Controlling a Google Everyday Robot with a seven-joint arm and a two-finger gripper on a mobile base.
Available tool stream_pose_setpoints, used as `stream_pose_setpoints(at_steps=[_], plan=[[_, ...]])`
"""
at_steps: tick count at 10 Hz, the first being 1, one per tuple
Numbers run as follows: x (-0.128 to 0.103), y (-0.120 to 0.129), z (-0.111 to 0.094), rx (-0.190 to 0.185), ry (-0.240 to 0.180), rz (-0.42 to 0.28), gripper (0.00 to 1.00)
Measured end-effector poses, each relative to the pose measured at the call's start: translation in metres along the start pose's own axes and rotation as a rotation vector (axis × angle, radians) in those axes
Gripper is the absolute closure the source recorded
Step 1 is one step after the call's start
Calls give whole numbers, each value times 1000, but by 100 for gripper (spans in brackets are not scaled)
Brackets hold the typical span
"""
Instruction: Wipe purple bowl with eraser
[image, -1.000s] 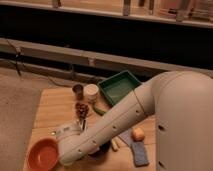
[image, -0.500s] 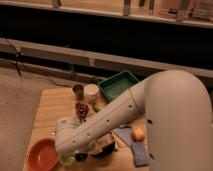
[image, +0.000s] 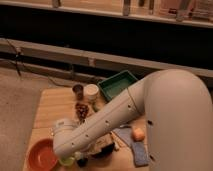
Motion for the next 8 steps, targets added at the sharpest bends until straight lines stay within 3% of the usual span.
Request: stream_pose_setpoints(at_steps=[4, 6, 8], plan=[[-3, -14, -7, 149, -24, -88, 100], [-3, -13, -2, 98, -20, -67, 100], [3, -8, 9, 2, -4, -19, 100]])
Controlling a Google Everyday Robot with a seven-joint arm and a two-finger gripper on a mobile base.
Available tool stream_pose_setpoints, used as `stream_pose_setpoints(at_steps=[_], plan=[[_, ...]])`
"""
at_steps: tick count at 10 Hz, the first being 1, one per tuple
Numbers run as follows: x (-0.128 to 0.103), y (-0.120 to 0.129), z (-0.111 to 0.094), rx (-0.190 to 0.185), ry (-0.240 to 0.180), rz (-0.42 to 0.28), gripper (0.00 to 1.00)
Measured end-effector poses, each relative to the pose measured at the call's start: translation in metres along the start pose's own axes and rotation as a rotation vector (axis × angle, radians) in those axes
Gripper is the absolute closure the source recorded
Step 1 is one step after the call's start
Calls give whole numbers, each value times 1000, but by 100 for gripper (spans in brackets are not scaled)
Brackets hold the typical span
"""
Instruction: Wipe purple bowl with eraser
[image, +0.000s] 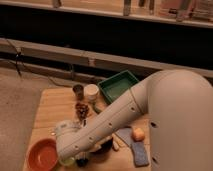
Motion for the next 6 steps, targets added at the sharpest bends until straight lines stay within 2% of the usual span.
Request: stream_pose_setpoints(at_steps=[1, 3, 5, 6], plan=[[2, 3, 3, -44, 14, 21, 100], [6, 9, 4, -108, 46, 62, 100], [8, 11, 3, -125, 62, 82, 100], [9, 9, 1, -117, 61, 82, 100]])
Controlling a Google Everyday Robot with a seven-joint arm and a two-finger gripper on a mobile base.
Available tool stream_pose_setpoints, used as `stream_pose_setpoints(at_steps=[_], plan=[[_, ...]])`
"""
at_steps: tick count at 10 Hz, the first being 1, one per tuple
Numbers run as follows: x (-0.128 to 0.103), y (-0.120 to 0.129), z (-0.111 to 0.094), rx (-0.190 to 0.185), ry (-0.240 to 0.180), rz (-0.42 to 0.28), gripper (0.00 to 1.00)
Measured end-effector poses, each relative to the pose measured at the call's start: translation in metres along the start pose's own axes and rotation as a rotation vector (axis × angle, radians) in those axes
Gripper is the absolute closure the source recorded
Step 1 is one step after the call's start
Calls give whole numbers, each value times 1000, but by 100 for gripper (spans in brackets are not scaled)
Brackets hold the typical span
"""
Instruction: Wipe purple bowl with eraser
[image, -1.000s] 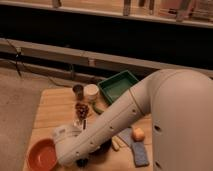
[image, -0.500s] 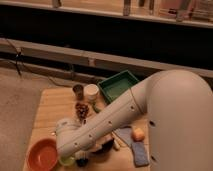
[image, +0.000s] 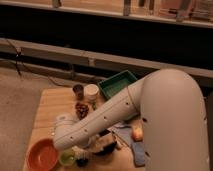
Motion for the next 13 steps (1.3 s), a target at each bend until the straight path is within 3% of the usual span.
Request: stream_pose_setpoints(at_steps=[4, 8, 10, 12, 13], plan=[[-7, -16, -9, 129, -64, -55, 100], [-6, -28, -14, 191, -80, -63, 100], [0, -32, -12, 191, -57, -39, 100], [4, -32, -9, 122, -16, 0, 100], [9, -29, -6, 65, 8, 30, 100]])
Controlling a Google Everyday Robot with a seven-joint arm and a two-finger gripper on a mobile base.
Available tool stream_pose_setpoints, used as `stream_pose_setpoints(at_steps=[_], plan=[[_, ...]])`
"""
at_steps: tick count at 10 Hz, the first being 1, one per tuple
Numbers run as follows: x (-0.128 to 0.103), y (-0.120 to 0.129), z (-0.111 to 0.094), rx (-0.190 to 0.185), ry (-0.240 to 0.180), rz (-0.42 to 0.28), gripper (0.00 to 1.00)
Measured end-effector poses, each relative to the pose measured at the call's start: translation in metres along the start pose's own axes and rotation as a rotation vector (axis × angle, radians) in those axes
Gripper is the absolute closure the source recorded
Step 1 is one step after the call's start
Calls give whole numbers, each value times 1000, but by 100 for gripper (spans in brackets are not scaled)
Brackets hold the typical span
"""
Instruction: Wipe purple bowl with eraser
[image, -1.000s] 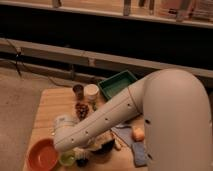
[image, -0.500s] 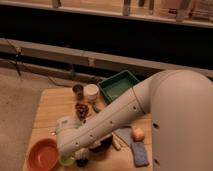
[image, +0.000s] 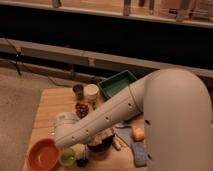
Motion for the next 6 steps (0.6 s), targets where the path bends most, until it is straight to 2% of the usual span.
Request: stream_pose_setpoints(at_steps=[1, 6], plan=[[3, 3, 2, -51, 15, 21, 100], [11, 27, -1, -94, 40, 45, 100]])
